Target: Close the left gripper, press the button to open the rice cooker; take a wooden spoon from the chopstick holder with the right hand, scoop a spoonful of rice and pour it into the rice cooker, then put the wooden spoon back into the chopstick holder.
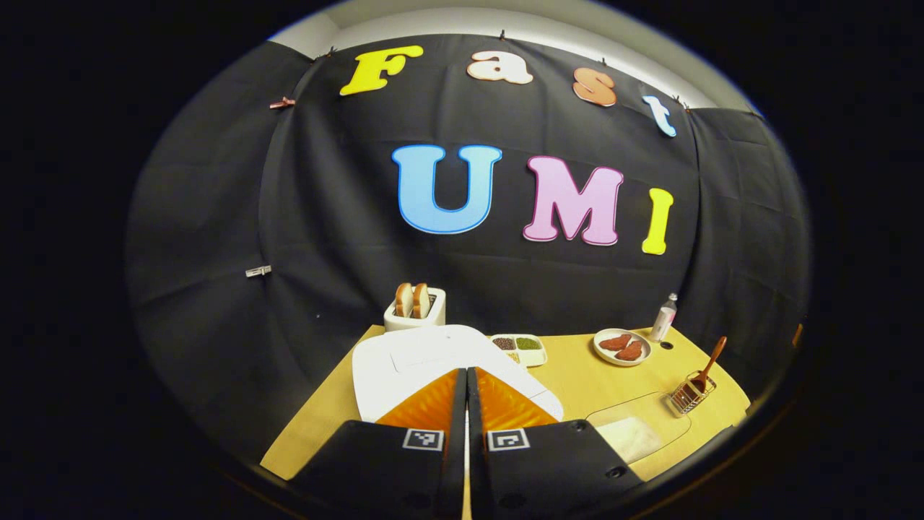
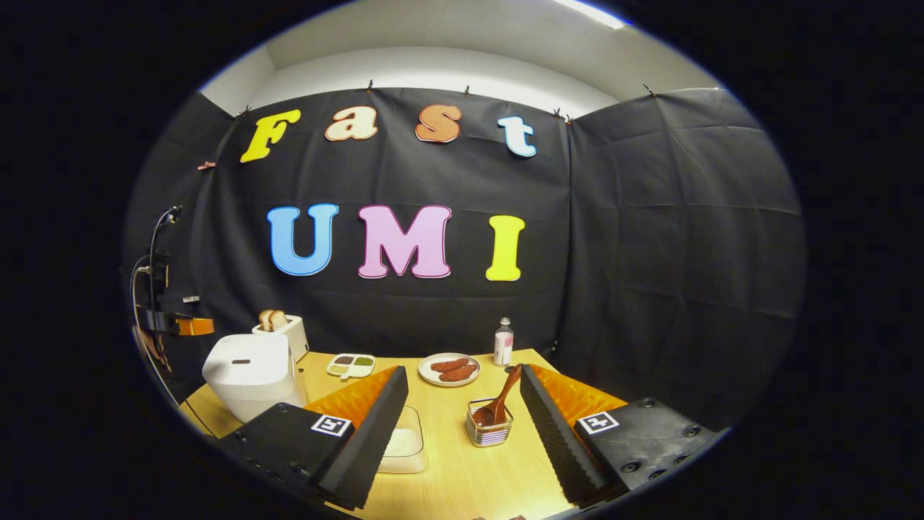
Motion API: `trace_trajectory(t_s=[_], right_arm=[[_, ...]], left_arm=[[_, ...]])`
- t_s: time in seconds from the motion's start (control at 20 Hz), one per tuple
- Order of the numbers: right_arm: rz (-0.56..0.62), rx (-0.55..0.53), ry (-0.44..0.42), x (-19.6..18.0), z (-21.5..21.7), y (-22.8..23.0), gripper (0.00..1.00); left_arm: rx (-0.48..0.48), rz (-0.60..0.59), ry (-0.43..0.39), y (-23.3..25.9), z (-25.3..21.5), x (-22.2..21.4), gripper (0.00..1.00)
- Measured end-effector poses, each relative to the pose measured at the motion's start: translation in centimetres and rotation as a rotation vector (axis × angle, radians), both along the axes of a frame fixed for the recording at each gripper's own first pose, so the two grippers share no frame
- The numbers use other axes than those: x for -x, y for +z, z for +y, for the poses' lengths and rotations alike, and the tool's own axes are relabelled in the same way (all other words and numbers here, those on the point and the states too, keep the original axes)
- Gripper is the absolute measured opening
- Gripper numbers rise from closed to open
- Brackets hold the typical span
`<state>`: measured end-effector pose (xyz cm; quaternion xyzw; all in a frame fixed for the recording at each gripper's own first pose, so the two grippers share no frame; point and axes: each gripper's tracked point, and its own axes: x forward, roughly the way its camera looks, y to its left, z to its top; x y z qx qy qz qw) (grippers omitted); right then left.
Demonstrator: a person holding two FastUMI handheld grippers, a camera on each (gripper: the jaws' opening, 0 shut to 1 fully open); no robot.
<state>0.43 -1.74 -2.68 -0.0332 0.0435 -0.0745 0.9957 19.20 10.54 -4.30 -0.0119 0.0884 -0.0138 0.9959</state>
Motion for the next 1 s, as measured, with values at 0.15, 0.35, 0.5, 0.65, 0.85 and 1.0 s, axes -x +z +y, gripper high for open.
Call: trace_trajectory(t_s=[0.15,0.35,0.5,0.65,0.85,1.0], right_arm=[[0.010,-0.010,-0.013,-0.2,-0.2,-0.1,0.98],[0.029,-0.011,-0.009,-0.4,0.2,-0.5,0.98],[0.052,-0.006,-0.001,-0.5,0.6,-1.3,0.98],[0.076,-0.026,-0.011,-0.4,0.3,-1.8,0.98],[0.074,0.000,-0.022,-0.3,-0.2,-1.9,0.98],[0.075,-0.012,-0.005,-0.4,0.3,-2.4,0.98]], left_arm=[[-0.008,0.065,0.026,-2.0,1.1,-2.2,0.07],[0.030,0.126,-0.011,-4.5,0.6,-4.5,0.07],[0.056,0.171,-0.014,-6.5,0.5,-6.2,0.07],[0.066,0.228,-0.016,-8.6,0.2,-6.7,0.08],[0.014,0.224,0.000,-9.3,-0.1,-6.7,0.08],[-0.070,0.210,0.030,-9.7,-0.3,-6.5,0.08]])
